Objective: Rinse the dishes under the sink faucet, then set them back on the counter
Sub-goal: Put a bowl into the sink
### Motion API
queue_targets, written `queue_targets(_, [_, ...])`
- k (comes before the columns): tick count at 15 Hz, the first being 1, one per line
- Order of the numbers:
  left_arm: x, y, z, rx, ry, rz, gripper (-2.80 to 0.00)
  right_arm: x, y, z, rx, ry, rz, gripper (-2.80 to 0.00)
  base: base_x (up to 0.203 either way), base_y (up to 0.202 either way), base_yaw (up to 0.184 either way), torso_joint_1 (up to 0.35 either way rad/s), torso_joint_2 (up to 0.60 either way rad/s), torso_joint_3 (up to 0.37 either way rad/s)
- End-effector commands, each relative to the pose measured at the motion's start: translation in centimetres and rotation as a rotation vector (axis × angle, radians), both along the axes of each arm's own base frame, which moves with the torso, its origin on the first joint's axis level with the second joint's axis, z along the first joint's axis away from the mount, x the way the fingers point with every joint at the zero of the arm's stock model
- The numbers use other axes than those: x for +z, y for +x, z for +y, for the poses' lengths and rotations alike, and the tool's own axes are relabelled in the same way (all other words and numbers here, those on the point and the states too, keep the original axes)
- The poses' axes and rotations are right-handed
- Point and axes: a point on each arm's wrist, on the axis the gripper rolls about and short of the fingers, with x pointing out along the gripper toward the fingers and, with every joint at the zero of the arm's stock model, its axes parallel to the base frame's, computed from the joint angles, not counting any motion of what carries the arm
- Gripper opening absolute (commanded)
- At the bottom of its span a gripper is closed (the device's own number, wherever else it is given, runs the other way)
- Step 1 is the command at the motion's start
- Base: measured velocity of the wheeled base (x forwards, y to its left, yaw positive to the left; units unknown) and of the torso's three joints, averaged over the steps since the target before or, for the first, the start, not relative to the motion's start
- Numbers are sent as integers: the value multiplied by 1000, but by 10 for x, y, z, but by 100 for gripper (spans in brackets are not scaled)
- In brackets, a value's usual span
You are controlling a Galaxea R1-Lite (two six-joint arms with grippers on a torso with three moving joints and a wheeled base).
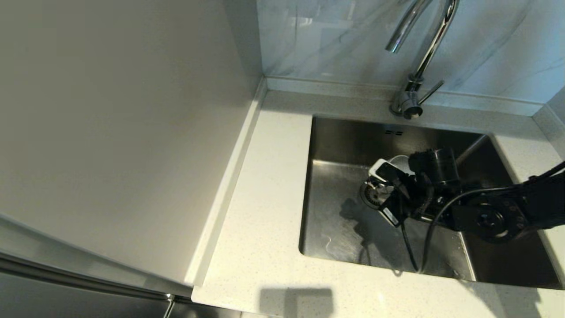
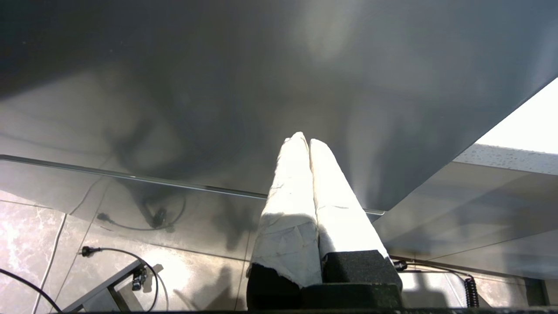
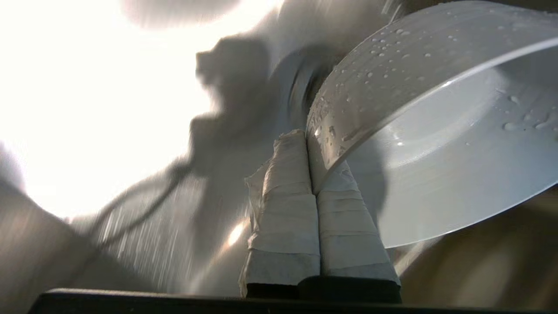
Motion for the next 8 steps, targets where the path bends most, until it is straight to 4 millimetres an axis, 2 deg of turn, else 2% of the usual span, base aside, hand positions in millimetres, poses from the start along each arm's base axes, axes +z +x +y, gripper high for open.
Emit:
queue_targets(1, [0,0,0,-1,-1,-3,-280,-29,26,14,6,-11,-8,-280,0,0,0,0,0,0])
queue_targets(8, [0,0,0,1,-1,-3,-280,-73,66,15,-29,-26,10,-280,0,0,0,0,0,0])
